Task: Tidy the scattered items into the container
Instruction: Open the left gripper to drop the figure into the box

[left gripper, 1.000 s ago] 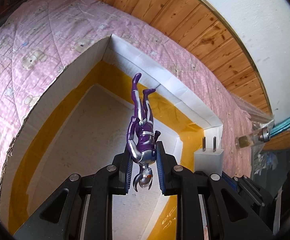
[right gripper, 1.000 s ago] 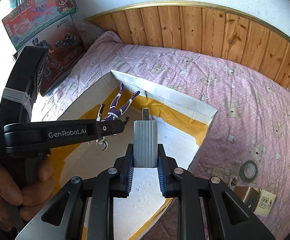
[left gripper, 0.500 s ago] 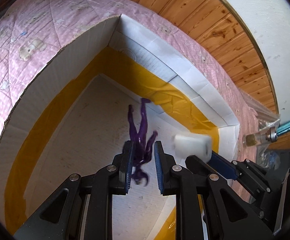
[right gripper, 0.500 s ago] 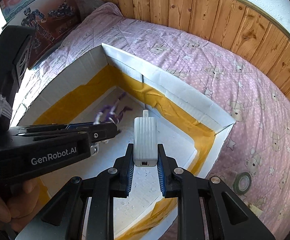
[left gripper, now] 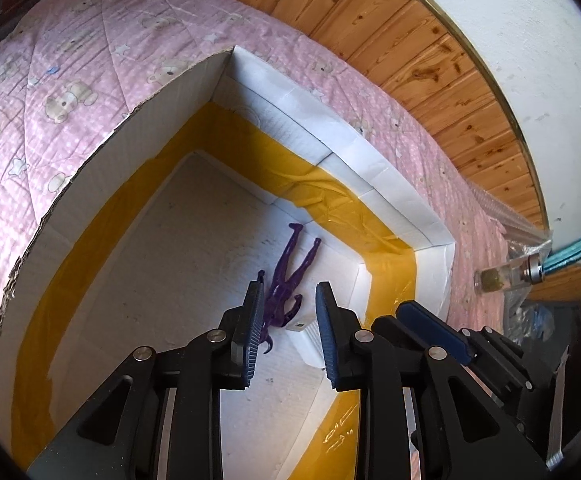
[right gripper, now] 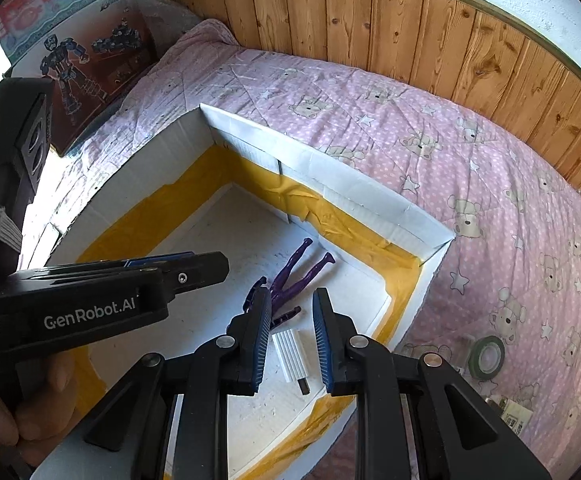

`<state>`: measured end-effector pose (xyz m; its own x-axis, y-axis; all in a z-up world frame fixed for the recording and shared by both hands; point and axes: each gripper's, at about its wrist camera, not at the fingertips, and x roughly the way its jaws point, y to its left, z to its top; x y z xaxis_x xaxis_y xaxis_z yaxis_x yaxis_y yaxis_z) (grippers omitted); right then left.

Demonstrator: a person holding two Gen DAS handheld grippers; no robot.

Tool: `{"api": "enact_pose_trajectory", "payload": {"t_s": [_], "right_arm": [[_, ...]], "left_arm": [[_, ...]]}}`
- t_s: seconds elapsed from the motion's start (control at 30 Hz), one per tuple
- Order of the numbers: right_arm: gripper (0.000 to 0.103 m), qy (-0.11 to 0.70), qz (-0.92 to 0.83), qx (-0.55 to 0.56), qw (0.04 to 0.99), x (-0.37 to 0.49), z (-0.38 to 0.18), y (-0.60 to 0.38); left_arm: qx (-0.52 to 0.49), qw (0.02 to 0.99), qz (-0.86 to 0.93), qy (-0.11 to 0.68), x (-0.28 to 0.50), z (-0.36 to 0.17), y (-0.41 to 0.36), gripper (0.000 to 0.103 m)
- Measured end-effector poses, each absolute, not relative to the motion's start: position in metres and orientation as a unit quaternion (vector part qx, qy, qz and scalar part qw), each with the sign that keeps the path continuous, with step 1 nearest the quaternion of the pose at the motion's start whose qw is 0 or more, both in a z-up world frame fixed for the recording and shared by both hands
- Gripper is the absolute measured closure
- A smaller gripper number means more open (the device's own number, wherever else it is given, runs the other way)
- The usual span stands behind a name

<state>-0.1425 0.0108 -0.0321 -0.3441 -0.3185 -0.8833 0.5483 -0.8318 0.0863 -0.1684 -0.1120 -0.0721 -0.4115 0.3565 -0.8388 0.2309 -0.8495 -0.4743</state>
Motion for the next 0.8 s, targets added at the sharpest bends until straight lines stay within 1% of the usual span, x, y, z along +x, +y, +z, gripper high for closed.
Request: {"api": "enact_pose_trajectory", "payload": {"t_s": [0.27,0.33,0.4,0.43,0.67,0.8], "right_arm": [[0.078,0.119,-0.811,0.497,0.286,-0.114,-0.02,0.022],[0.076,0.118,-0.813,0.492,0.289,-0.106,-0.016,0.028],[0.072,0.115,-0.815,0.487,0.292,-0.097,-0.013,0.035],[0.071,0.113,-0.816,0.484,0.294,-0.092,-0.011,0.038],[0.071,0.097,-0.827,0.448,0.325,-0.06,0.001,0.06],[0.071,0.071,-0.837,0.419,0.345,-0.039,0.009,0.071]], "left_arm": [[-0.538,0.029,0.803,-0.253,-0.149,-0.063,-0.106,0.073],[-0.535,0.027,0.807,-0.249,-0.144,-0.059,-0.104,0.073],[-0.534,0.026,0.809,-0.244,-0.138,-0.056,-0.101,0.073],[-0.533,0.027,0.81,-0.243,-0.135,-0.054,-0.1,0.073],[-0.522,0.026,0.821,-0.23,-0.112,-0.043,-0.092,0.073],[-0.512,0.022,0.83,-0.221,-0.097,-0.036,-0.087,0.073]]}}
